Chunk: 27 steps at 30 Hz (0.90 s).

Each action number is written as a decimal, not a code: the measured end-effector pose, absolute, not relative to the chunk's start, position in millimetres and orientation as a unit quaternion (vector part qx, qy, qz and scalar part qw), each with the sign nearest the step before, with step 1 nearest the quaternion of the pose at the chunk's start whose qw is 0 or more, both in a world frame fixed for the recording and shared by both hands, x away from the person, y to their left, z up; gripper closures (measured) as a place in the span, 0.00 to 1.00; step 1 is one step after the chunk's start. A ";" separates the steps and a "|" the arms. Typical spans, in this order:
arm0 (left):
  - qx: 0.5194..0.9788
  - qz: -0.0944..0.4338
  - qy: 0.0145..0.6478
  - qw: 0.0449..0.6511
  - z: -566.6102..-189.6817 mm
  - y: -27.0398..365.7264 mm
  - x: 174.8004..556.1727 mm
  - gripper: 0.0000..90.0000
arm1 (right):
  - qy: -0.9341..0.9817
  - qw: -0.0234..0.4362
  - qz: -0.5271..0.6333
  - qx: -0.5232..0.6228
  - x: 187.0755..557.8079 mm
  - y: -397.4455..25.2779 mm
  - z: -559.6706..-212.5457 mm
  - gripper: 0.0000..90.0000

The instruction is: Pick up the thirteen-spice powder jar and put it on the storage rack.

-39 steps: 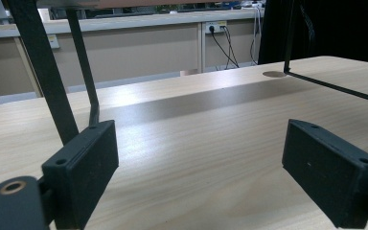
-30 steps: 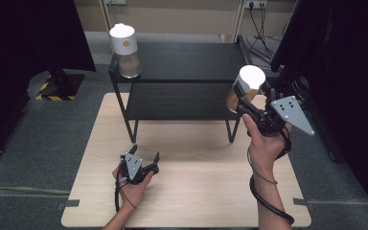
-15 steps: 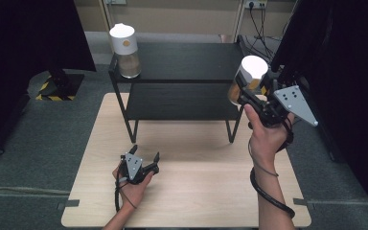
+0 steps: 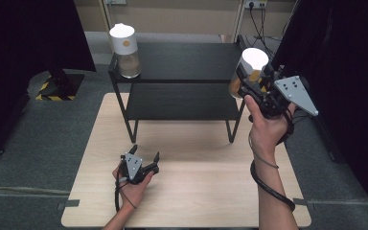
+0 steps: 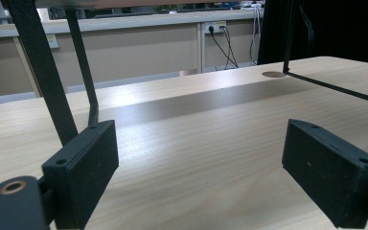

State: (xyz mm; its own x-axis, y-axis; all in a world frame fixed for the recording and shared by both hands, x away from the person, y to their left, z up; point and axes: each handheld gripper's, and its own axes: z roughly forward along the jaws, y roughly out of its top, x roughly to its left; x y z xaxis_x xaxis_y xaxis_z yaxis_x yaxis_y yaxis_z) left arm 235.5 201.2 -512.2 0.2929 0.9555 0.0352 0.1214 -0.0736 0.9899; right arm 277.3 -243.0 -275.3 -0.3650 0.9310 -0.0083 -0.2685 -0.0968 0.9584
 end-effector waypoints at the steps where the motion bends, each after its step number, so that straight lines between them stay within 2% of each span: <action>1: 0.613 0.401 0.439 0.520 -512.3 201.1 235.5 0.14 | 0.495 0.454 0.661 0.334 278.2 -242.7 -274.6 0.34; 27: 0.614 0.400 0.439 0.520 -512.1 201.5 235.7 0.14 | 0.501 0.455 0.652 0.344 309.6 -224.6 -246.1 0.34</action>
